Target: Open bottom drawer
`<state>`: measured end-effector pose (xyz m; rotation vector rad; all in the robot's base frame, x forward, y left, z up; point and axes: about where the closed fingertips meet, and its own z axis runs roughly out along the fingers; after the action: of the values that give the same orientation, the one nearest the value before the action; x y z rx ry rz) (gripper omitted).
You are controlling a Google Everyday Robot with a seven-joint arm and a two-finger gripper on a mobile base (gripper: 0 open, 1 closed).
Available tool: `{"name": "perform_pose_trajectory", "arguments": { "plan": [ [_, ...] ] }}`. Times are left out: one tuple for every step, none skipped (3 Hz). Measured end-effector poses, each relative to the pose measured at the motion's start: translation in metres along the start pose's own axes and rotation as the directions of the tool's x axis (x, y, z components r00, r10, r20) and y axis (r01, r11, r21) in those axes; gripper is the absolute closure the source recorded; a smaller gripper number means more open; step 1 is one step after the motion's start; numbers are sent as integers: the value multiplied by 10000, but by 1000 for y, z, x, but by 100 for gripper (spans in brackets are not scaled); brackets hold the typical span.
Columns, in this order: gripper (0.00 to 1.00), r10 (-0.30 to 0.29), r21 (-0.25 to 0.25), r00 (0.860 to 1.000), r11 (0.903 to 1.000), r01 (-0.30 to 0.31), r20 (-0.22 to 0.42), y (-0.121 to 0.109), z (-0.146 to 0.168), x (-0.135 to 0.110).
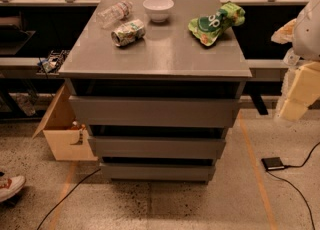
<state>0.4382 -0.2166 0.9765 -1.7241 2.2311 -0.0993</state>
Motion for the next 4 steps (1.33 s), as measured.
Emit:
{"name": "perform_pose_trajectory", "arguments": {
  "plan": [
    [0,0,21,10000,10000,0,0,0,0,0],
    [0,-290,45,9986,9996,292,-442,7,25,6],
    [0,-760,-198,9961,9970,751,-447,19,80,25],
    [0,-1244,-285,9911,9920,1232,-465,32,135,38]
  ]
}}
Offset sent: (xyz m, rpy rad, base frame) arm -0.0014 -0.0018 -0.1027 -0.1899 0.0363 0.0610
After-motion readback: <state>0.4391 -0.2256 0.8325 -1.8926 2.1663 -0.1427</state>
